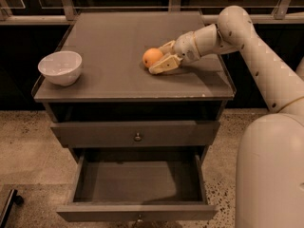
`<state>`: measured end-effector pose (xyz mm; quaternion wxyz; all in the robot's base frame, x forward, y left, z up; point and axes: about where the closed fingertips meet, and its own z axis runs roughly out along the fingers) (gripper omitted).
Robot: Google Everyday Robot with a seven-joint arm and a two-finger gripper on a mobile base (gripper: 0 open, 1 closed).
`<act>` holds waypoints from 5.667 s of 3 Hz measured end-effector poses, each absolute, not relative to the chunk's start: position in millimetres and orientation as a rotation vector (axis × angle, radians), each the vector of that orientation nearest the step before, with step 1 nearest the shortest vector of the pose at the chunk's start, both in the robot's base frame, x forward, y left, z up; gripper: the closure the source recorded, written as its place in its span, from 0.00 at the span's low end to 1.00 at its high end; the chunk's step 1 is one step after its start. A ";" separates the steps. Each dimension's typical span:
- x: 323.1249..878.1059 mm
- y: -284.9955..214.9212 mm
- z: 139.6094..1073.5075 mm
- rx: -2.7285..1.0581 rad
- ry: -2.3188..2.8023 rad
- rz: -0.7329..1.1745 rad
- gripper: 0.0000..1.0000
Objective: Place orange into middle drawer
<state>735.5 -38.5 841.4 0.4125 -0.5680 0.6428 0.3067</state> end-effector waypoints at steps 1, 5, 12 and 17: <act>735.5 -38.5 841.4 -1.429 1.617 0.772 0.64; 684.2 -57.9 902.3 -1.373 1.633 0.569 1.00; 520.1 -73.5 852.9 -0.888 1.527 0.517 1.00; 492.7 -108.8 678.8 -0.545 1.640 0.696 1.00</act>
Offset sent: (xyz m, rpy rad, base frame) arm 0.0000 0.0000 0.0000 0.0000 0.0000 0.0000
